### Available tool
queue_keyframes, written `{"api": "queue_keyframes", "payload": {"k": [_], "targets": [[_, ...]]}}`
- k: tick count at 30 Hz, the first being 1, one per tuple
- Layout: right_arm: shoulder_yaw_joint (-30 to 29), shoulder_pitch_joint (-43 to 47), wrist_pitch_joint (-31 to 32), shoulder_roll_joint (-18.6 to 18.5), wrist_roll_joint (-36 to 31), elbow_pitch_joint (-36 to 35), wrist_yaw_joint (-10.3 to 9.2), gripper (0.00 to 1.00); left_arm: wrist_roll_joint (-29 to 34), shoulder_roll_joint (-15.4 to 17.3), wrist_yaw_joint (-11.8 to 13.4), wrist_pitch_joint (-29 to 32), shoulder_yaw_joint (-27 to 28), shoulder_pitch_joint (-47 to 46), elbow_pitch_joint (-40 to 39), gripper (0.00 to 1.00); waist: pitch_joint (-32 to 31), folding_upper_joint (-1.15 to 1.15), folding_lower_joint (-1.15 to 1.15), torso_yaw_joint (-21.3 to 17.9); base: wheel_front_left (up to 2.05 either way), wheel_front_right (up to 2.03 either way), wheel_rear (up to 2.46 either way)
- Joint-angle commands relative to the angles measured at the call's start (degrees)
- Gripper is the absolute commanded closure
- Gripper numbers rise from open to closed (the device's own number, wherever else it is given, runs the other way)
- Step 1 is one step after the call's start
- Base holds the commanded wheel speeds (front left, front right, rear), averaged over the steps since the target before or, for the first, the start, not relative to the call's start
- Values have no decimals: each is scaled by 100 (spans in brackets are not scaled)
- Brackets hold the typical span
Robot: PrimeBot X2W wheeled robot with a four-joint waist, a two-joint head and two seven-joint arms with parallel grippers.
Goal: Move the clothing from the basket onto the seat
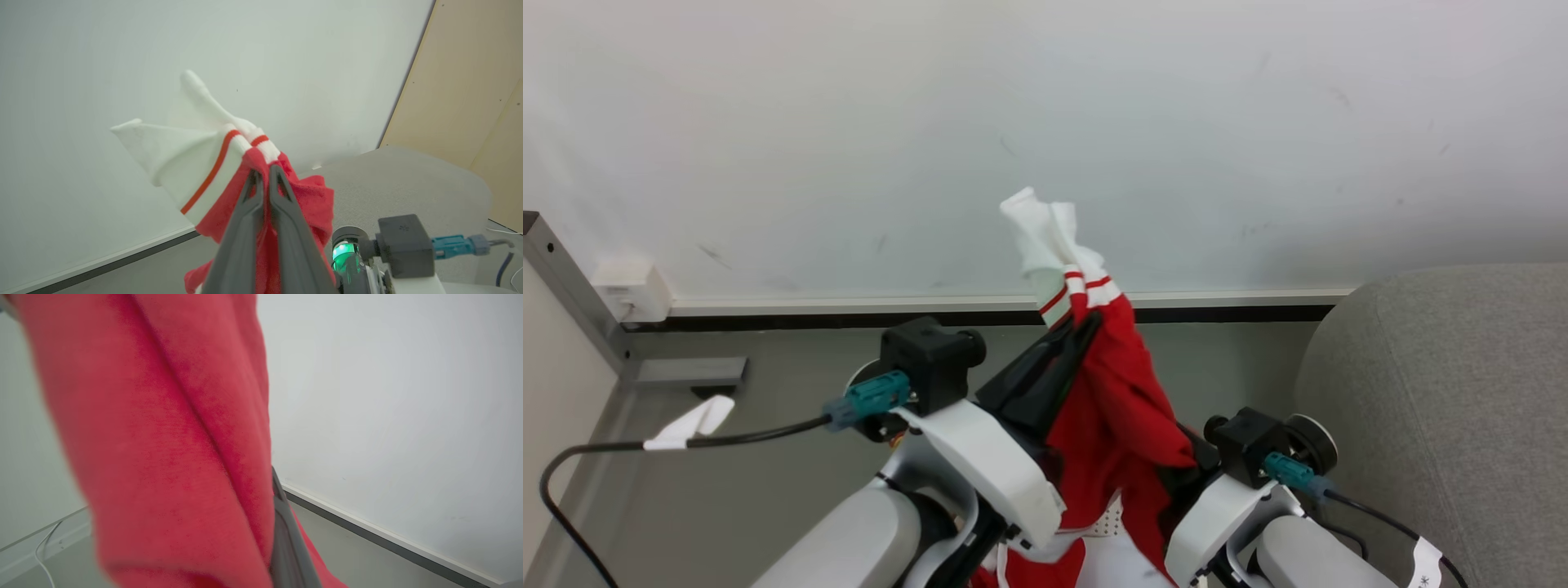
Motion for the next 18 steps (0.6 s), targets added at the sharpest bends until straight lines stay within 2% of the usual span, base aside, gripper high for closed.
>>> {"api": "queue_keyframes", "payload": {"k": [1,2,3,7,18], "targets": [[-61,-48,-25,-2,105,-101,-13,100,69,67,41,-50,27,90,83,67,5,0,0,-24,0,0,0],[-97,-37,-25,-15,149,-164,-13,100,159,130,59,-87,30,91,157,50,7,0,0,-44,0,0,0],[-142,-32,-24,-42,195,-235,-13,100,202,146,101,-130,38,116,224,0,12,0,0,-65,0,0,0],[-405,-5,-24,-216,231,-416,-13,100,289,170,131,-316,5,216,493,0,30,0,0,-140,0,0,0],[-1174,122,-25,-464,182,-727,-13,100,381,52,10,-725,-242,483,930,0,96,0,0,-375,0,0,0]]}}
